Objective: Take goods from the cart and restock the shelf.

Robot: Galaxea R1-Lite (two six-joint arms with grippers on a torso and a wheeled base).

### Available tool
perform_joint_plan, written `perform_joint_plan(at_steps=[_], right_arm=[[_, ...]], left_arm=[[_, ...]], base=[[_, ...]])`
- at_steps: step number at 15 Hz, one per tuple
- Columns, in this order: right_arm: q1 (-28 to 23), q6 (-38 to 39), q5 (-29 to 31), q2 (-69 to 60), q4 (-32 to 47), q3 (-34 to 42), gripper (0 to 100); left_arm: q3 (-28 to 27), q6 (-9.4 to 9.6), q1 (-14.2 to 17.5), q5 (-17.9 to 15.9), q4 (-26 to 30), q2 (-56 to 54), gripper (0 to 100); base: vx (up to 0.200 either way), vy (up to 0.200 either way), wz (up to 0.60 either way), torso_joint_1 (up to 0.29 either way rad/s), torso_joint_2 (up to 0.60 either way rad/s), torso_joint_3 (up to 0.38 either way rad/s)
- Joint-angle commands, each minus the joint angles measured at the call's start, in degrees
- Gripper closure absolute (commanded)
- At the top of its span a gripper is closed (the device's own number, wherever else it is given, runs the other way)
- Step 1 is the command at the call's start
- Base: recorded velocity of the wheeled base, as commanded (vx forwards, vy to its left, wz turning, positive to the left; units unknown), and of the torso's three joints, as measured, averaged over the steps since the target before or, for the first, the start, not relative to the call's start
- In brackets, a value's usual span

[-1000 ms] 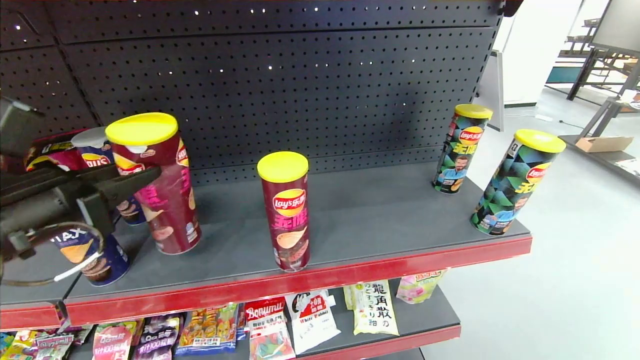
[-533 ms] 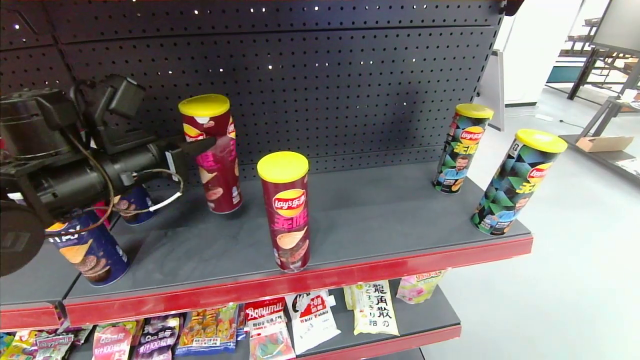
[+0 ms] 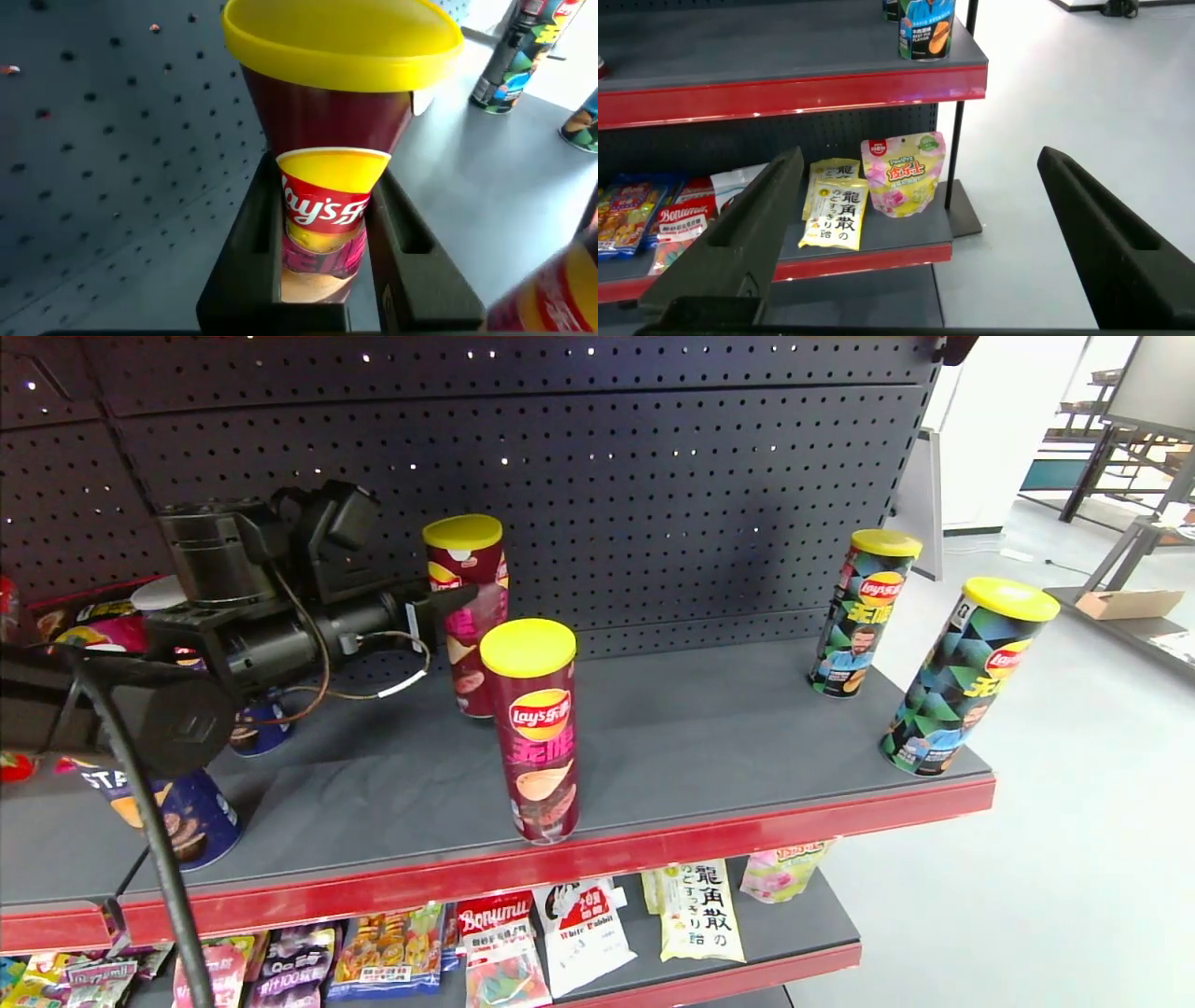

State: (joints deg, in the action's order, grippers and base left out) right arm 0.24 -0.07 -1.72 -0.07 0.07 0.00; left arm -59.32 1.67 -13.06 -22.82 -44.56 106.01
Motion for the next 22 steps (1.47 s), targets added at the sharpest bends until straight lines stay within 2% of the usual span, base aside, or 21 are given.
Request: perform_joint_plan(at_steps=[1,3,4,5,11,14,22], right_arm=[[0.02,-0.01,-0.04,0.07,0.01,0.0,0],[0.02,-0.01,-0.04,0.07,0.01,0.0,0],[0.02,-0.01,-0.04,0.07,0.01,0.0,0],[0.02,-0.01,-0.04,0.07,0.01,0.0,0],[0.02,-0.01,-0.04,0.07,0.01,0.0,0],[0.02,-0.01,-0.04,0.07,0.01,0.0,0],[0.02,-0.01,-0.04,0.07,0.01,0.0,0]], left_arm=[[-4.05,0.0,-1.45,0.32,0.08,4.64,100],[-5.54,-0.18,-2.24,0.67,0.17,5.88,100],[-6.42,-1.49,-3.29,0.67,0.17,6.23,100],[-6.95,-1.93,-3.73,0.67,0.17,6.67,100],[-8.8,-1.58,-3.99,0.5,-0.36,10.53,100],[-8.97,-1.32,-3.99,0.76,-3.08,12.99,100],[-8.8,-1.85,-3.99,0.67,-5.45,14.4,100]], base=[[0.0,0.0,0.0,0.0,0.0,0.0],[0.0,0.0,0.0,0.0,0.0,0.0],[0.0,0.0,0.0,0.0,0.0,0.0],[0.0,0.0,0.0,0.0,0.0,0.0],[0.0,0.0,0.0,0.0,0.0,0.0],[0.0,0.0,0.0,0.0,0.0,0.0],[0.0,0.0,0.0,0.0,0.0,0.0]])
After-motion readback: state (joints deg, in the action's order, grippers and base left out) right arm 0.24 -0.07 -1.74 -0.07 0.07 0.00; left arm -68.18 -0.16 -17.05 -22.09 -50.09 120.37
